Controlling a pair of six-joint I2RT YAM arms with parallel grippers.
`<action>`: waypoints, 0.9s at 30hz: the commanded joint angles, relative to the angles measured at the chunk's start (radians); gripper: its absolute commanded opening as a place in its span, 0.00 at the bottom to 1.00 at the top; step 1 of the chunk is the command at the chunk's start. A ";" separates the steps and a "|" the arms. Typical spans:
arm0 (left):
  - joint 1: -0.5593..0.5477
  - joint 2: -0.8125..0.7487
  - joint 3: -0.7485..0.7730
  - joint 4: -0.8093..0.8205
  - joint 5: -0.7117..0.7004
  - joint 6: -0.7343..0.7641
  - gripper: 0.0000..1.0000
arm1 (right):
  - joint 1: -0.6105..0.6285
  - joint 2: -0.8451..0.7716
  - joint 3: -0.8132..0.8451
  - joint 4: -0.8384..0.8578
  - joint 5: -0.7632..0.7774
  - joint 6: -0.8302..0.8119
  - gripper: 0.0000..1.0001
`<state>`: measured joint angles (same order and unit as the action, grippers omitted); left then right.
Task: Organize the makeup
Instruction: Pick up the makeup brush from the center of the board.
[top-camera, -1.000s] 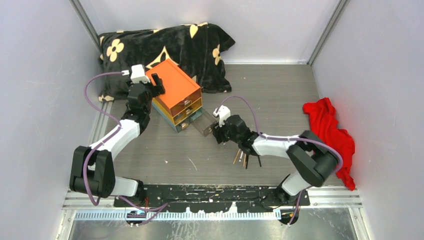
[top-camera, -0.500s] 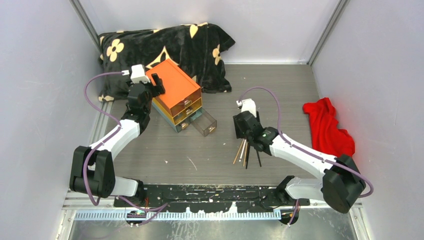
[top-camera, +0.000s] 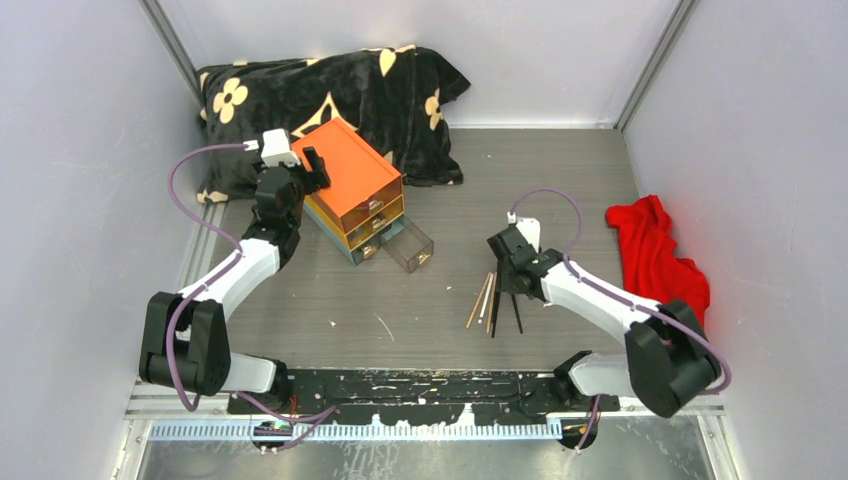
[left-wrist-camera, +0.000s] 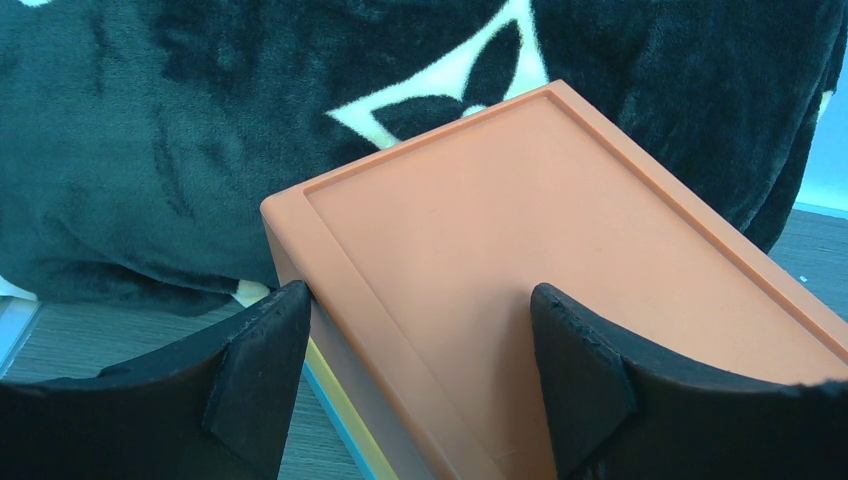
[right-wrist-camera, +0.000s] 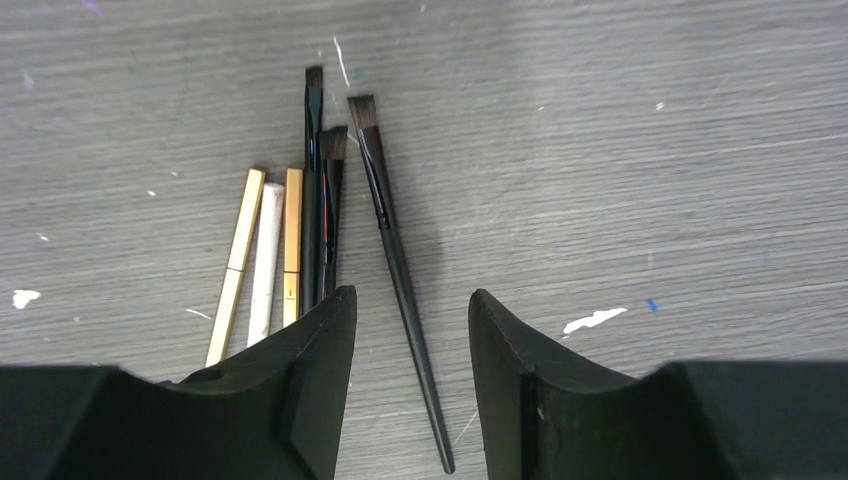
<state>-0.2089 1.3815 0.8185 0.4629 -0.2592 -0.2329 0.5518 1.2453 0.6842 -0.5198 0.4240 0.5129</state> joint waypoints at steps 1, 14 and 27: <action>-0.029 0.075 -0.055 -0.297 0.144 0.050 0.77 | -0.003 0.065 0.004 0.036 -0.043 0.030 0.50; -0.029 0.074 -0.057 -0.296 0.144 0.050 0.77 | -0.075 0.173 0.007 0.128 -0.066 -0.021 0.34; -0.029 0.074 -0.055 -0.297 0.145 0.050 0.77 | -0.117 0.275 0.040 0.176 -0.126 -0.034 0.34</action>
<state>-0.2089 1.3815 0.8185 0.4629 -0.2588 -0.2325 0.4438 1.4929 0.7357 -0.3302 0.3271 0.4801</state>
